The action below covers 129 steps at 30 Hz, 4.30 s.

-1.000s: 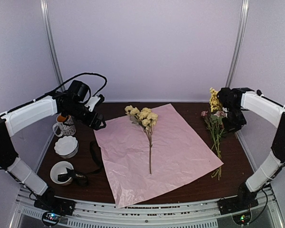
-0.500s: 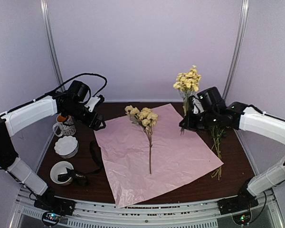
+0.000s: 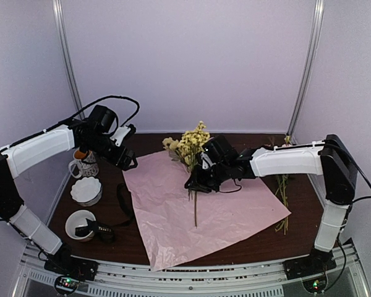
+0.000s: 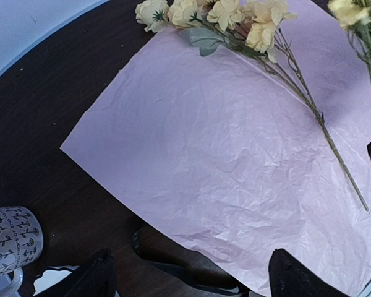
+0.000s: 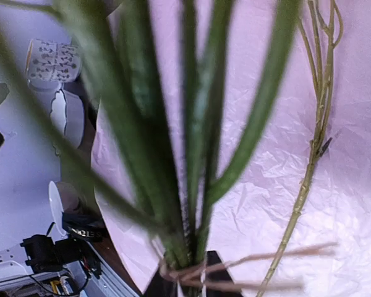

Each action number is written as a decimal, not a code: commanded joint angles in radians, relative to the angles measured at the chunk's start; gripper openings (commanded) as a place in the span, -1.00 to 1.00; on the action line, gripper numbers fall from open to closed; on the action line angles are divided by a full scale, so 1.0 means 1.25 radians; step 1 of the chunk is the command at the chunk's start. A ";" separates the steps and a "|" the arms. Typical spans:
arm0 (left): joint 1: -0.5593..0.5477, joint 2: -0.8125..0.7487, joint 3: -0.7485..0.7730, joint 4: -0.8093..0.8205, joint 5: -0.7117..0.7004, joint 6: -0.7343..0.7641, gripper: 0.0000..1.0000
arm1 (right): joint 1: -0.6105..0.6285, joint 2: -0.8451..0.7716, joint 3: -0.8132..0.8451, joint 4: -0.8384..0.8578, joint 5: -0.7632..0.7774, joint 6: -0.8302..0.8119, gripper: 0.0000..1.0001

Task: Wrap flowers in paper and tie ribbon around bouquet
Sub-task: Place the fake flower on the flattened wrapping paper, then pick up the fake flower from the center of the board, then pass from the right arm to the left

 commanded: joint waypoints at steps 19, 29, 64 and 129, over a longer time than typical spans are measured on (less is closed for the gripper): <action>-0.004 -0.004 0.011 0.000 0.003 0.016 0.78 | -0.374 -0.251 -0.019 -0.526 0.456 -0.398 -0.28; -0.007 0.010 0.011 -0.004 -0.004 0.019 0.78 | -0.512 -0.037 0.130 -0.589 0.483 -0.487 -0.06; -0.015 0.030 0.016 -0.015 0.020 0.034 0.95 | -0.543 0.188 0.219 -0.630 0.376 -0.556 -0.59; -0.309 -0.060 -0.011 0.567 0.402 -0.128 -1.00 | 0.035 -0.341 -0.019 0.402 -0.195 -0.272 -1.00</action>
